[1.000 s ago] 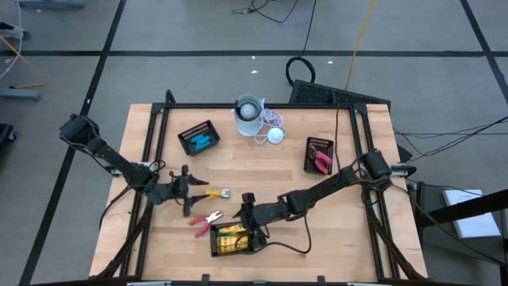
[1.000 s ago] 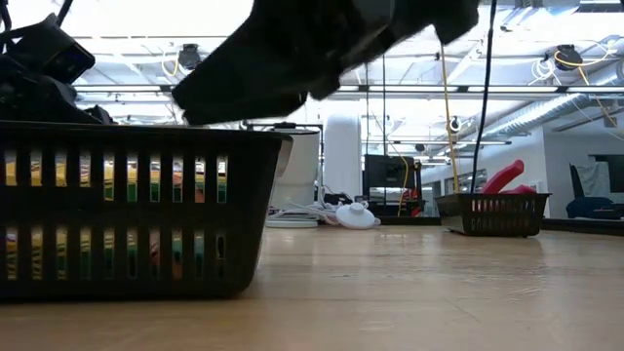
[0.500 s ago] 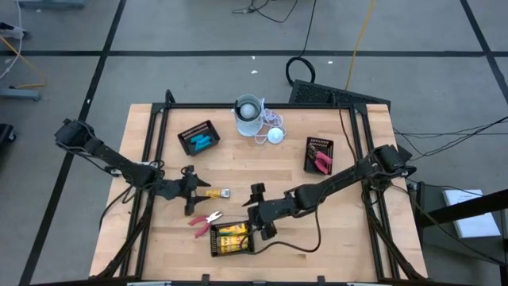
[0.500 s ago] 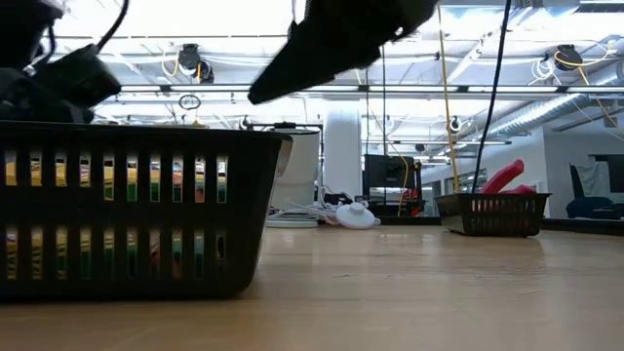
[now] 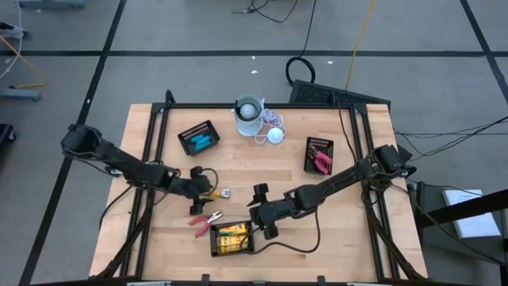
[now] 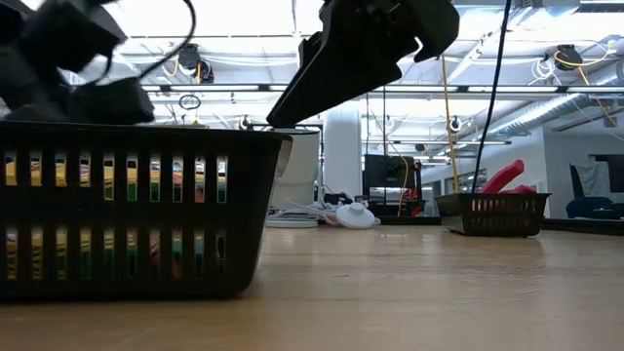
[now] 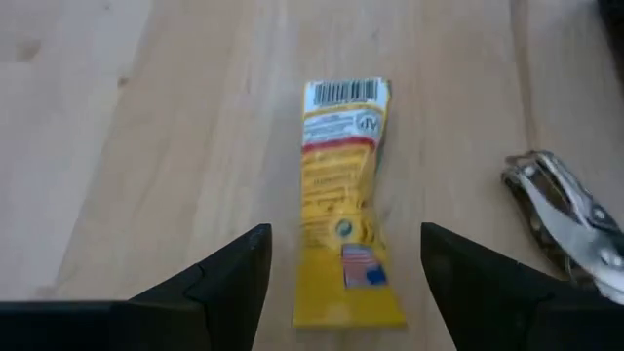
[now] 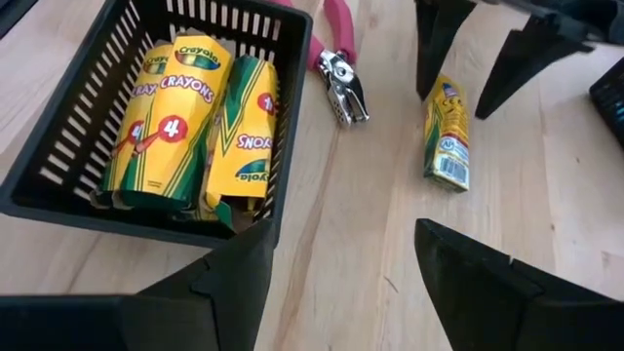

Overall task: Pick & Place School Supplies
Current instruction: Put the yellow crayon box into the bottom black bin

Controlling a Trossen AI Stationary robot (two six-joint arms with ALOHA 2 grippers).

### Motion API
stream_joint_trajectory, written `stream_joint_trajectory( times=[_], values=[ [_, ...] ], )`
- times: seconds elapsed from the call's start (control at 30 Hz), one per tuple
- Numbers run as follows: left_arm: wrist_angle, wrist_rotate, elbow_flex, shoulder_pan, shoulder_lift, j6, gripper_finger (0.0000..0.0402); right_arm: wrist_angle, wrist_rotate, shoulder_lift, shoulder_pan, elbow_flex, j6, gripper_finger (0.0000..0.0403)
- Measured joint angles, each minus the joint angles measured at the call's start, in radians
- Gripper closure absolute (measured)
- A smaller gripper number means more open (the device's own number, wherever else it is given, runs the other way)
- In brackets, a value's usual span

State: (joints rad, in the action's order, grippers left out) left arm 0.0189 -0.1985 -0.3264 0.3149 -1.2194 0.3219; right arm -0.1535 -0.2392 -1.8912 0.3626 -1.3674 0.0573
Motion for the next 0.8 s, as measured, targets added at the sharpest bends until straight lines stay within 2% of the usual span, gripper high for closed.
stream_joint_trajectory(
  times=[0.17,0.37,0.47,0.7,0.8],
  values=[
    [0.009,0.049,-0.048,-0.042,-0.121,-0.017,0.0135,-0.014,0.000,0.000,0.000,0.000,-0.008,0.0161],
    [0.012,0.059,-0.086,-0.058,-0.181,-0.050,0.0148,-0.029,0.000,0.000,0.000,0.000,-0.029,0.0161],
    [0.013,0.049,-0.087,-0.058,-0.182,-0.058,0.0184,-0.035,0.000,0.000,0.000,0.000,-0.041,0.0161],
    [0.018,0.032,-0.087,-0.058,-0.182,-0.064,0.0305,-0.040,0.001,0.000,0.000,0.000,-0.046,0.0161],
    [0.026,0.029,-0.087,-0.058,-0.182,-0.077,0.0311,-0.030,0.004,0.000,-0.001,0.000,-0.045,0.0161]
  ],
)
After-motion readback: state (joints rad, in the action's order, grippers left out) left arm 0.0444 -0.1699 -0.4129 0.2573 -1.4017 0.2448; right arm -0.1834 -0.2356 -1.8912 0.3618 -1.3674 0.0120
